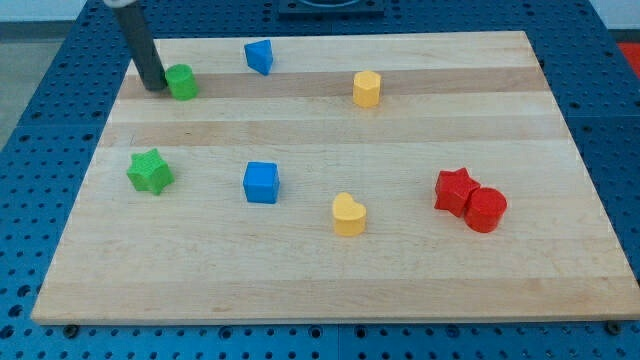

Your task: Move the green circle towards the center

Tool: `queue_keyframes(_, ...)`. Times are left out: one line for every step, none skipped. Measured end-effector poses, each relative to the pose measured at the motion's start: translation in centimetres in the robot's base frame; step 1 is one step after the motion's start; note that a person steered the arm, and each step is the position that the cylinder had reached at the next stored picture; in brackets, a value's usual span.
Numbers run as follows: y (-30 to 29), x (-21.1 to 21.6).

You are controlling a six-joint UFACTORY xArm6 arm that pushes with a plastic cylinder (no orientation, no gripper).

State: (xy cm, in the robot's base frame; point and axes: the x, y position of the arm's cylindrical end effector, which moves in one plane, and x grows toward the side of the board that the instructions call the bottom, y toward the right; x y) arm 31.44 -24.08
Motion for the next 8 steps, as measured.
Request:
queue_keyframes(0.1,0.3)
queue_keyframes(0.5,0.3)
queue_keyframes(-0.1,0.2)
queue_keyframes(-3.2,0.2)
queue_keyframes(-4.5,-0.3)
queue_keyframes(-2.5,-3.9)
queue_keyframes(-1.4,-3.9)
queue_keyframes(4.5,-2.8)
